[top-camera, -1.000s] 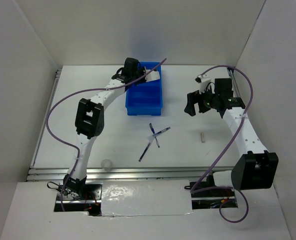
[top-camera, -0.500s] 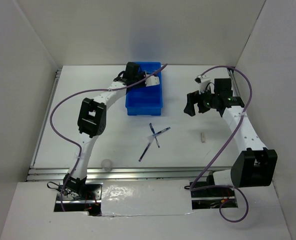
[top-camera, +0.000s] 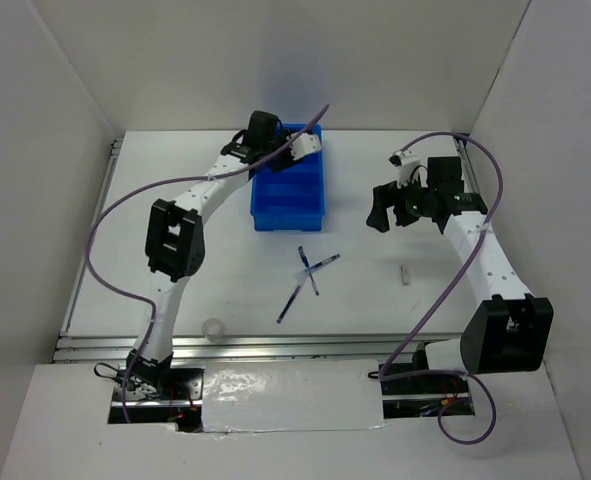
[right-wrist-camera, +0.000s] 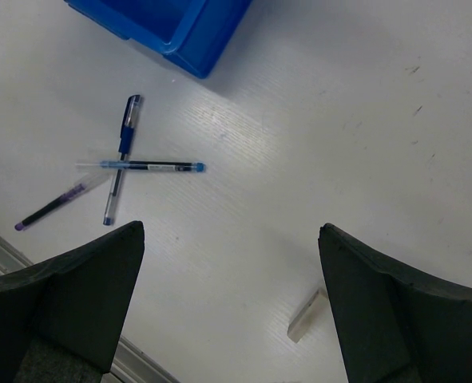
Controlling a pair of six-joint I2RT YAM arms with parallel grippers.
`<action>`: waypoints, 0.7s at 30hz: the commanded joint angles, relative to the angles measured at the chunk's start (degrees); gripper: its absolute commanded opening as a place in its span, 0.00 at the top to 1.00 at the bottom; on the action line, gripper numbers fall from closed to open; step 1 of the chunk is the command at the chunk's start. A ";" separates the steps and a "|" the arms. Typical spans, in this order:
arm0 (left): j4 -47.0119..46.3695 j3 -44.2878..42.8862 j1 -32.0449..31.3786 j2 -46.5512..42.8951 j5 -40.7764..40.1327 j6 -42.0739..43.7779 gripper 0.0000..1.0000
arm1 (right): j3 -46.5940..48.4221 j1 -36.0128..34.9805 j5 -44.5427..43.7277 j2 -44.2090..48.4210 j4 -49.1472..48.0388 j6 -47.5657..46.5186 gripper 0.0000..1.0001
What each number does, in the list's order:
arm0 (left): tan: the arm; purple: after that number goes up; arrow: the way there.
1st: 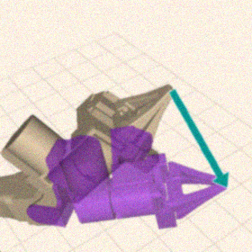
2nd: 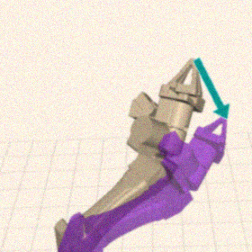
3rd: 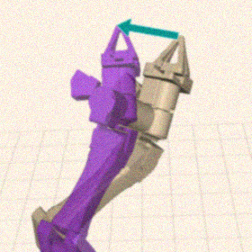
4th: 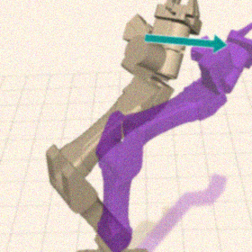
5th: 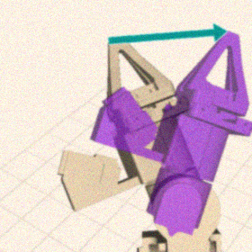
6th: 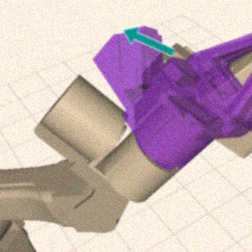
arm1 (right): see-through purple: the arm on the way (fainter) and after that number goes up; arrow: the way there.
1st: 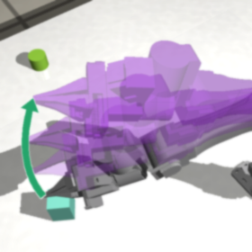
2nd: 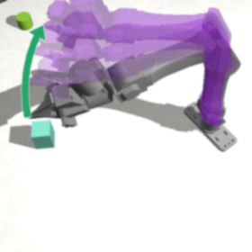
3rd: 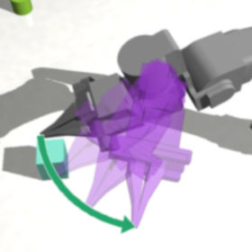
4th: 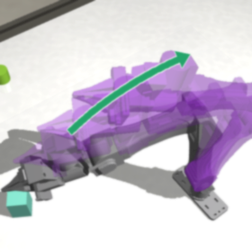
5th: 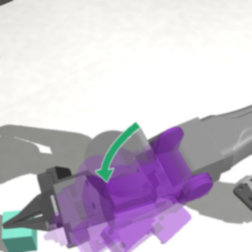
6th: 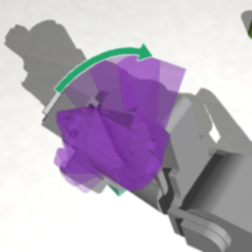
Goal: Sort the stationery into containers
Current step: Place the pen in the storage box, then pick up the pen from the center of the board.
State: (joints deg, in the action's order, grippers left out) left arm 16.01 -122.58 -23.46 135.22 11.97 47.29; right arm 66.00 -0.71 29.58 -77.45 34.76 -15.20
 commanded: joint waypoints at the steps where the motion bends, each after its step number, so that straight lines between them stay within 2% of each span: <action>1: 9.28 0.57 -4.56 -15.91 1.48 -9.65 0.46 | 0.10 0.27 1.44 3.53 -1.54 1.66 0.05; 3: 15.15 4.61 -7.45 -20.33 2.00 -12.21 0.41 | -0.60 0.27 1.35 4.49 -1.89 2.54 0.04; 4: 16.84 8.81 -8.43 -24.17 2.44 -15.18 0.41 | -0.78 0.27 1.27 4.76 -2.15 2.81 0.04; 7: 23.78 12.54 -11.95 -27.02 2.97 -21.07 0.40 | -1.57 2.03 1.53 5.12 -2.16 3.51 0.05; 12: 34.16 10.79 -15.29 -23.35 6.04 -27.94 0.36 | -1.57 2.29 1.71 5.29 -1.63 4.04 0.05; 21: 37.60 8.24 -19.69 -13.68 2.36 -31.03 0.28 | -3.42 2.73 1.53 7.66 -1.71 4.04 0.04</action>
State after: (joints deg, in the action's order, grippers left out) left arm 50.41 -111.90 -41.65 120.16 14.61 19.09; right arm 63.13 1.56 30.70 -72.31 34.76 -11.60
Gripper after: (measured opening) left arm 0.710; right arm 0.958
